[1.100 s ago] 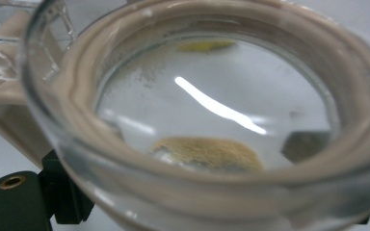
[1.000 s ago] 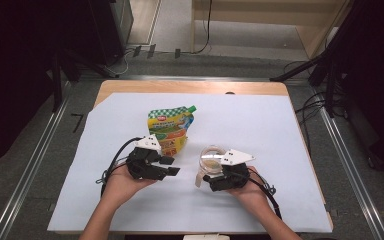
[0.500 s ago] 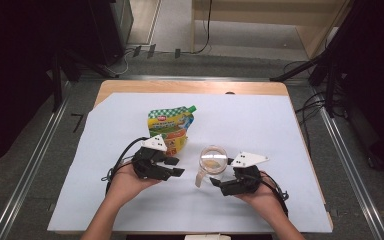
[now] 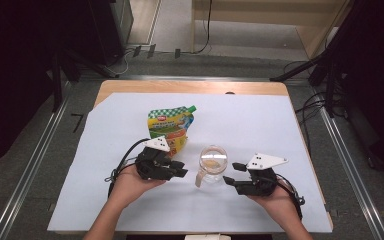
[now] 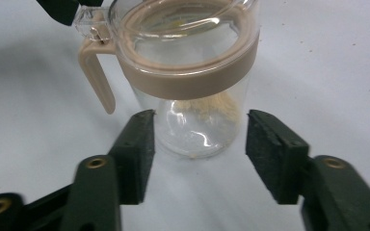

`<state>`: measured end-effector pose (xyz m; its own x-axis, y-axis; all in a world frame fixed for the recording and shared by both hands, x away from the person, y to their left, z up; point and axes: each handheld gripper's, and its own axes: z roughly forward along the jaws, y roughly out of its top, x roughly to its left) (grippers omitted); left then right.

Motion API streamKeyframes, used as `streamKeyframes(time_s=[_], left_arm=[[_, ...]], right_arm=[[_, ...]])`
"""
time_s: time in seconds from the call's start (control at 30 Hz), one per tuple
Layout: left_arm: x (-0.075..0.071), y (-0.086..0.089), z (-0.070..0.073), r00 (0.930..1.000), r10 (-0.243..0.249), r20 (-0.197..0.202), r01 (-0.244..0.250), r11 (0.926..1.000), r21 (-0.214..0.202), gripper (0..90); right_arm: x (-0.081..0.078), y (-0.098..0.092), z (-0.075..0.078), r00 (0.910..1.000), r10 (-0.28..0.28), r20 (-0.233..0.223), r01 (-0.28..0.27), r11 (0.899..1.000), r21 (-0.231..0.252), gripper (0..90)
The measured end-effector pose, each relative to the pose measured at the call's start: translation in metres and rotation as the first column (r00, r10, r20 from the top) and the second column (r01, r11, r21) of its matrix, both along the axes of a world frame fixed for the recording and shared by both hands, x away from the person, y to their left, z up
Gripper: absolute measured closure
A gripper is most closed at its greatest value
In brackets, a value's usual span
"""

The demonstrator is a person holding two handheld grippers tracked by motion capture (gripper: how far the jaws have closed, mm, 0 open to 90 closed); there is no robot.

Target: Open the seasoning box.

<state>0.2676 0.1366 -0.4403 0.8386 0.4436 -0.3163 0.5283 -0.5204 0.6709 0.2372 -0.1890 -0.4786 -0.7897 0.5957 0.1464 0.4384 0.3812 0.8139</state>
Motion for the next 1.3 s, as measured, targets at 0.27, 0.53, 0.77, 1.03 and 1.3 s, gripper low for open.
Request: streamKeyframes(time_s=[0.27,0.53,0.77,1.03,1.3], left_arm=[[-0.005,-0.007,0.003,0.9990,-0.043,0.013,0.043,0.9990,-0.012,90.0],[-0.008,-0.021,-0.004,0.9983,-0.025,0.053,0.025,0.9997,0.002,90.0],[-0.011,-0.032,-0.009,0.9973,-0.026,0.069,0.025,0.9996,0.008,90.0],[-0.013,-0.034,-0.009,0.9964,-0.024,0.081,0.023,0.9997,0.011,90.0],[-0.012,-0.038,-0.011,0.9979,-0.020,0.062,0.020,0.9998,-0.005,90.0]], right_arm=[[0.001,0.000,0.002,0.9977,0.011,-0.066,-0.010,1.000,0.015,69.4],[-0.001,0.001,0.008,0.9988,-0.001,-0.049,0.000,1.000,-0.007,90.0],[0.001,0.007,0.006,0.9975,-0.008,-0.070,0.008,1.000,-0.006,90.0],[0.001,0.007,0.005,0.9975,-0.017,-0.069,0.017,1.000,-0.006,90.0],[0.004,0.007,0.002,0.9970,-0.036,-0.068,0.036,0.999,-0.009,90.0]])
